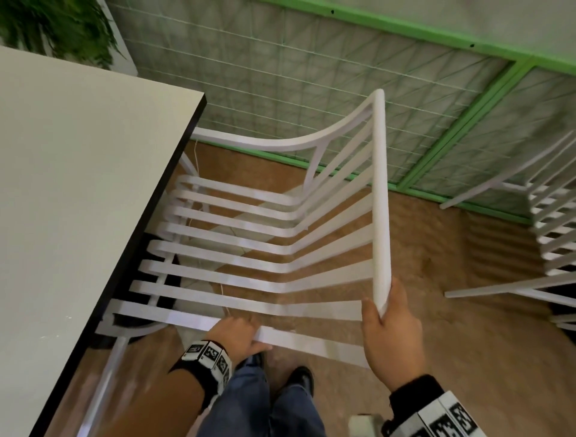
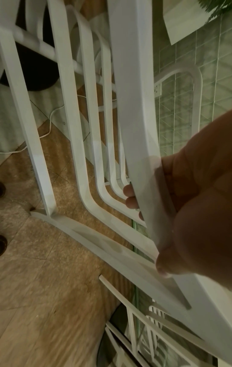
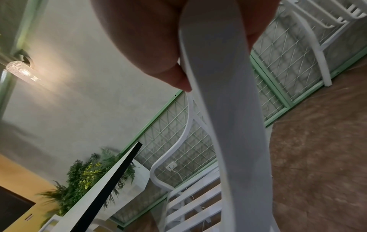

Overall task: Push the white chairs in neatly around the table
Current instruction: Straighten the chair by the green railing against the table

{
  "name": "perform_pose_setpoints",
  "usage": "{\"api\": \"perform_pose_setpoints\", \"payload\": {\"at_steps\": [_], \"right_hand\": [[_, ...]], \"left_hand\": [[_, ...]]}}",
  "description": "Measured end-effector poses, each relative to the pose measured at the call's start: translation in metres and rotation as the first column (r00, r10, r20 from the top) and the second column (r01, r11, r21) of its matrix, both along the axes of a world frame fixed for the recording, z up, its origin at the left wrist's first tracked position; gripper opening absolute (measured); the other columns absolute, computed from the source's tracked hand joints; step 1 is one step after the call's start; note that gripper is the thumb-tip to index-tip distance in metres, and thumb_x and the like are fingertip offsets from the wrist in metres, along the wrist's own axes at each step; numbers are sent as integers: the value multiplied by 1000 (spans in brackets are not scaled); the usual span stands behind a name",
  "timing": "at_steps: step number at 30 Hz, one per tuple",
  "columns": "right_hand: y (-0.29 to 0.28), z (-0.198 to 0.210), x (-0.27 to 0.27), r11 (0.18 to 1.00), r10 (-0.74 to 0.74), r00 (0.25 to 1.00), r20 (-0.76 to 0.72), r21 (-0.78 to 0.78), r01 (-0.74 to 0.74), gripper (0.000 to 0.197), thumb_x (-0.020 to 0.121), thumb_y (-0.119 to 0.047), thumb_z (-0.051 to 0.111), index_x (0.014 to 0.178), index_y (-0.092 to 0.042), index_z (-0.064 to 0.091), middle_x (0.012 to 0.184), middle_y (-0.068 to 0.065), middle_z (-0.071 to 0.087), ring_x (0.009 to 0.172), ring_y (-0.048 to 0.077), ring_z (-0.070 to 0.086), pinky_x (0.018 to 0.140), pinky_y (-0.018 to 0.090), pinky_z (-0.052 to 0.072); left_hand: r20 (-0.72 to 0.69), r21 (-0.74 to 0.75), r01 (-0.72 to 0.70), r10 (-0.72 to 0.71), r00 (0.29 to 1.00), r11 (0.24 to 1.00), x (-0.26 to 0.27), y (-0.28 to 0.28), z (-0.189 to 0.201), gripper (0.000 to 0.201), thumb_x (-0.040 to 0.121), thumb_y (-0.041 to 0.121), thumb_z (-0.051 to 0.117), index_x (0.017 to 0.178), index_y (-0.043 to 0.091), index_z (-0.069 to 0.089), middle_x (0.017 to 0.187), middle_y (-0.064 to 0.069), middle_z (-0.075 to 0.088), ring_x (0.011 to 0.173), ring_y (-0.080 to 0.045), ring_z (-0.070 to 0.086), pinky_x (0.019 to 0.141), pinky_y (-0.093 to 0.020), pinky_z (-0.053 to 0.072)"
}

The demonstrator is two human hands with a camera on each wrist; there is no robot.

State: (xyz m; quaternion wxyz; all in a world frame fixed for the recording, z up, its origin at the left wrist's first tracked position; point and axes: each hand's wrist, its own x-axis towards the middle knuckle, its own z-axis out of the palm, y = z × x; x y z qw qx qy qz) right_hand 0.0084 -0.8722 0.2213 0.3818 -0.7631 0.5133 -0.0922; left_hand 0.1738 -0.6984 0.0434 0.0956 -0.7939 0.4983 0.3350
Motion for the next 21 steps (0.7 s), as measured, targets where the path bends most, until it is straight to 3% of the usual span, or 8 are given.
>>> {"api": "perform_pose_setpoints", "payload": {"at_steps": [2,9,12,15,16,18,20,21], "right_hand": [[2,2,0,1000,2,1000,-6,-24,-2,20,93,-19,52,100,-24,33,69,6,56,54,24,57,48,38,50],[3,3,1,1000,3,1000,-14,-26,-3,18,93,-17,52,99,-21,36,69,6,57,53,23,57,46,36,49],[4,7,1,1000,-2,999,-52,-16,1,18,94,-17,52,108,-12,41,69,3,55,54,20,56,44,34,47],[6,6,2,995,14,988,-152,-91,-28,40,94,-20,51,127,-5,35,75,7,59,56,24,59,47,40,51],[7,7,3,988,37,978,-205,-138,-66,52,94,-22,50,137,-7,27,91,13,62,63,28,61,50,39,51],[12,9,3,953,114,945,-305,-234,-191,67,92,-22,52,145,-10,15,134,19,45,95,35,61,59,39,53],[24,14,3,888,201,906,-373,-321,-330,70,88,-23,58,145,-10,19,149,22,24,126,41,42,83,50,54],[28,11,2,859,223,886,-408,-347,-376,69,86,-25,60,143,-10,25,150,25,20,133,43,31,97,54,45]], "left_hand": [[14,-1,8,-8,1000,1000,-2,1,-2,69,86,68,36,128,14,41,124,-12,58,107,-32,57,91,-44,47],[0,2,-2,2,1000,1000,-1,1,-2,65,86,67,39,124,15,46,120,-11,61,105,-31,59,89,-42,48],[-19,-15,-56,56,998,998,-4,3,-5,64,83,68,42,123,18,47,120,-9,61,107,-29,57,92,-41,46],[-28,-50,-100,99,995,994,-6,7,2,61,85,62,44,126,17,46,127,-7,56,116,-26,50,100,-39,38],[-20,-69,-118,117,993,991,-5,10,5,60,87,59,43,129,17,44,130,-7,54,119,-25,48,102,-38,36],[-26,-102,-151,150,988,983,-3,22,13,59,91,53,42,138,19,35,138,-6,48,127,-24,41,108,-36,31],[-42,-142,-183,178,983,973,1,41,29,61,93,48,42,145,21,24,150,-5,34,136,-22,29,113,-35,23],[-54,-152,-188,182,982,970,2,46,33,63,94,45,42,147,21,19,154,-3,26,140,-20,22,115,-35,19]]}}
